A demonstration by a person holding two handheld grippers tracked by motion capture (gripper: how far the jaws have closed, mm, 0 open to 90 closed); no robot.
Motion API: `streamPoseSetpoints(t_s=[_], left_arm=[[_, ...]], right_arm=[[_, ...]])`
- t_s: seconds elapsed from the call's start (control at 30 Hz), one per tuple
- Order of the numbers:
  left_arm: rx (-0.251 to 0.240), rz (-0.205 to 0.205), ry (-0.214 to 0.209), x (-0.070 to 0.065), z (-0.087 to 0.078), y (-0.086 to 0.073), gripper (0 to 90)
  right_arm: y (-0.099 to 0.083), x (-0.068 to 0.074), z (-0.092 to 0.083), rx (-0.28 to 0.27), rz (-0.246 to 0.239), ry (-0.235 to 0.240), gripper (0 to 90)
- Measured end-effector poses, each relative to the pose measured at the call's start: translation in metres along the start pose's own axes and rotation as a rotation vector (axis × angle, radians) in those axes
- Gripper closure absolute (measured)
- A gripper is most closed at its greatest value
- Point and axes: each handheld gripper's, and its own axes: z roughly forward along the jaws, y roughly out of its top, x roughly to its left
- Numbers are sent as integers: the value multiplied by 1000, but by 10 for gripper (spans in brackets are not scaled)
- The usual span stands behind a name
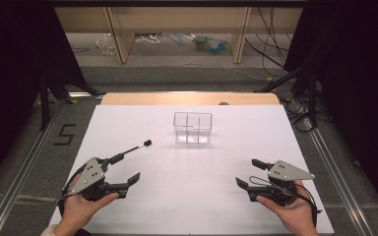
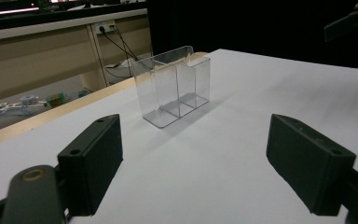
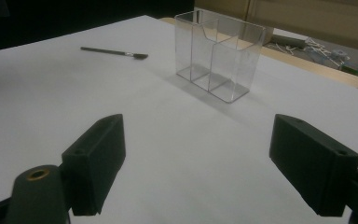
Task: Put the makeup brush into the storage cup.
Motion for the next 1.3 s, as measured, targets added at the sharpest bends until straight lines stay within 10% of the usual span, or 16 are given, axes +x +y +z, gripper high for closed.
streamPoseSetpoints(t_s=[0.47, 0.97, 1.3], left_arm=[[143, 68, 31, 24, 18, 13, 199], [69, 66, 82, 65, 61, 29, 205], [133, 81, 117, 100, 91, 29, 205]], right_arm=[[0, 0, 2, 1, -9, -6, 196], [-1, 0, 3, -9, -8, -9, 197], [-1, 0, 3, -4, -7, -7, 196]])
